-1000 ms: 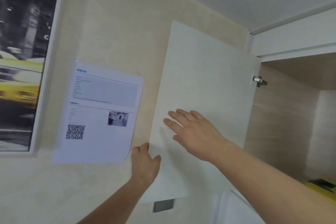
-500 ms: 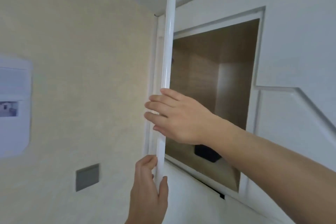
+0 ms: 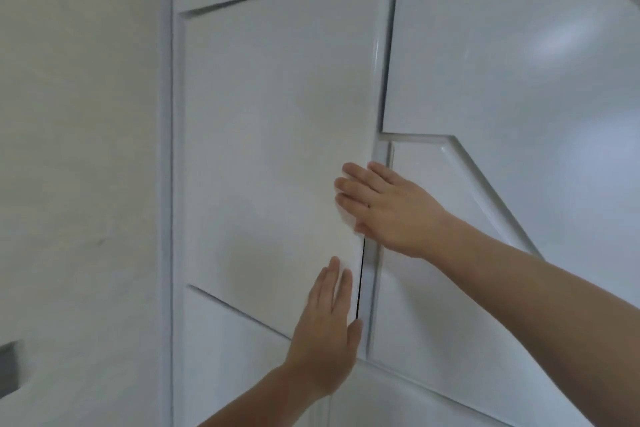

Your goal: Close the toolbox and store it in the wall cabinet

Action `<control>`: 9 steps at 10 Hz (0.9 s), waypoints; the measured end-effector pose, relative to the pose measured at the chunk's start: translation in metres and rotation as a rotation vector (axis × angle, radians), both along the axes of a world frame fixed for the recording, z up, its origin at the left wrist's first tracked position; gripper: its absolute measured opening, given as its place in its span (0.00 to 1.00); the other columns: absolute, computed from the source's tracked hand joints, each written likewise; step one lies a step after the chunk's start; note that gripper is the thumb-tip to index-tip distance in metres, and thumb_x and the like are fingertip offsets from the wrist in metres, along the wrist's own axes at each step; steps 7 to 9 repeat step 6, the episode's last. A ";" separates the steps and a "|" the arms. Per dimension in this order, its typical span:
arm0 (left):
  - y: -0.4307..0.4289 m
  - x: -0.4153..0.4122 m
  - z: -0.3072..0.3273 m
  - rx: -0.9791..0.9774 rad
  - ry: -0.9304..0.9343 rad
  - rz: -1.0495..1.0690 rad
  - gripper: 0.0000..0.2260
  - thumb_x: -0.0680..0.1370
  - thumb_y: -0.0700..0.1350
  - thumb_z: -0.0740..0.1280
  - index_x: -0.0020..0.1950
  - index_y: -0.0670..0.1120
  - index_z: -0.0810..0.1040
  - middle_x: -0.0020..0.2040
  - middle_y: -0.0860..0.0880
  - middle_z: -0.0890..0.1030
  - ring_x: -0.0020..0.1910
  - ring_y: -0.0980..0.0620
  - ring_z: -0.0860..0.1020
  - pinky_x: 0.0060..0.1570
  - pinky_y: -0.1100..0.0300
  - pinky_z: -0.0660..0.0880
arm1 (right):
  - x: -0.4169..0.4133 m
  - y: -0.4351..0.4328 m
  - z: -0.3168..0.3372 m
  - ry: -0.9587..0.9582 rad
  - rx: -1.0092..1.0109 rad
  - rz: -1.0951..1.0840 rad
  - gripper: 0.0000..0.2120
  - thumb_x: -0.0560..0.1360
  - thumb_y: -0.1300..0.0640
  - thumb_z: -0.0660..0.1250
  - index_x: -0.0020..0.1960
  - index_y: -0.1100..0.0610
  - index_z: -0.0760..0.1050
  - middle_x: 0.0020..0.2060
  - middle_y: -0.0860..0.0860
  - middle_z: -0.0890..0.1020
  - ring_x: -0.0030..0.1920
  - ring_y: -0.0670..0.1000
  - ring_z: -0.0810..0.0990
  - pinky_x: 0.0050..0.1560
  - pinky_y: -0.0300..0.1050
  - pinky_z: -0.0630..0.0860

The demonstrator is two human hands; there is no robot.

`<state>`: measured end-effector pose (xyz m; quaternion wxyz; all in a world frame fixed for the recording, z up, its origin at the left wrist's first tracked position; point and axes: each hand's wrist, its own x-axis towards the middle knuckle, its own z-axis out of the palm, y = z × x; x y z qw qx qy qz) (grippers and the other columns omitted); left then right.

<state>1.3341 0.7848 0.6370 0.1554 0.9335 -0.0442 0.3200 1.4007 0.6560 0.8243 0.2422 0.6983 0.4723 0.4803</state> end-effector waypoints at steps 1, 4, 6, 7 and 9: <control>0.008 0.019 0.005 0.087 0.058 -0.035 0.31 0.79 0.50 0.49 0.77 0.48 0.36 0.75 0.53 0.27 0.76 0.53 0.33 0.76 0.55 0.40 | 0.016 0.000 -0.001 0.009 -0.012 -0.099 0.25 0.74 0.49 0.68 0.67 0.59 0.72 0.70 0.57 0.72 0.73 0.61 0.63 0.72 0.58 0.58; 0.021 0.024 0.014 0.063 0.162 -0.078 0.31 0.78 0.45 0.54 0.79 0.47 0.43 0.77 0.55 0.31 0.78 0.55 0.38 0.76 0.49 0.48 | 0.018 0.012 -0.005 0.099 0.030 -0.179 0.23 0.78 0.50 0.63 0.69 0.60 0.71 0.72 0.57 0.69 0.75 0.60 0.59 0.73 0.58 0.53; 0.057 -0.019 0.062 -0.293 0.304 -0.299 0.27 0.78 0.48 0.60 0.77 0.54 0.57 0.79 0.56 0.56 0.74 0.58 0.61 0.74 0.58 0.58 | -0.013 0.007 0.001 0.323 0.171 -0.189 0.25 0.80 0.46 0.57 0.74 0.52 0.61 0.76 0.51 0.60 0.76 0.52 0.54 0.74 0.47 0.49; 0.057 -0.019 0.062 -0.293 0.304 -0.299 0.27 0.78 0.48 0.60 0.77 0.54 0.57 0.79 0.56 0.56 0.74 0.58 0.61 0.74 0.58 0.58 | -0.013 0.007 0.001 0.323 0.171 -0.189 0.25 0.80 0.46 0.57 0.74 0.52 0.61 0.76 0.51 0.60 0.76 0.52 0.54 0.74 0.47 0.49; 0.057 -0.019 0.062 -0.293 0.304 -0.299 0.27 0.78 0.48 0.60 0.77 0.54 0.57 0.79 0.56 0.56 0.74 0.58 0.61 0.74 0.58 0.58 | -0.013 0.007 0.001 0.323 0.171 -0.189 0.25 0.80 0.46 0.57 0.74 0.52 0.61 0.76 0.51 0.60 0.76 0.52 0.54 0.74 0.47 0.49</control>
